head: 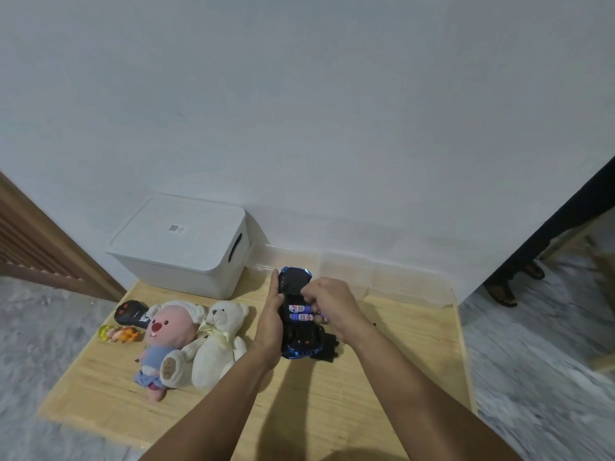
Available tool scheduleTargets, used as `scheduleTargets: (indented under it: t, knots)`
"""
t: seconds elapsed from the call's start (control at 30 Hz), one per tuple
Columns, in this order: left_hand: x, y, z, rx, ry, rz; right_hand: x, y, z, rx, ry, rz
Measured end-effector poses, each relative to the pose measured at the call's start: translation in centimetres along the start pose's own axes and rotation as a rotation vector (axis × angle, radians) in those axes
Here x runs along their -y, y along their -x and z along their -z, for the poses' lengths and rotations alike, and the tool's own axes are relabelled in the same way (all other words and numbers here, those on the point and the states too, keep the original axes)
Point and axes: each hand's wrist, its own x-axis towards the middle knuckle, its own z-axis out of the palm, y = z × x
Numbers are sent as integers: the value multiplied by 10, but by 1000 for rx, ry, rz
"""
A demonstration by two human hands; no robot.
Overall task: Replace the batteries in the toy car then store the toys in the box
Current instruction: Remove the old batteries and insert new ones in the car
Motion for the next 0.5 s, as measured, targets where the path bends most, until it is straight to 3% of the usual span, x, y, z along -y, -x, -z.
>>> scheduleTargets:
  t: [0.07,0.17,0.5]
  knots:
    - [1,0,-1,-7,-43,-6,-3,-1,-1,13,229,58]
    - [2,1,-1,-11,-120,-39,0,1,1,11,358,127]
    - [6,1,2,-10,-235,-81,14,3,0,16,471,40]
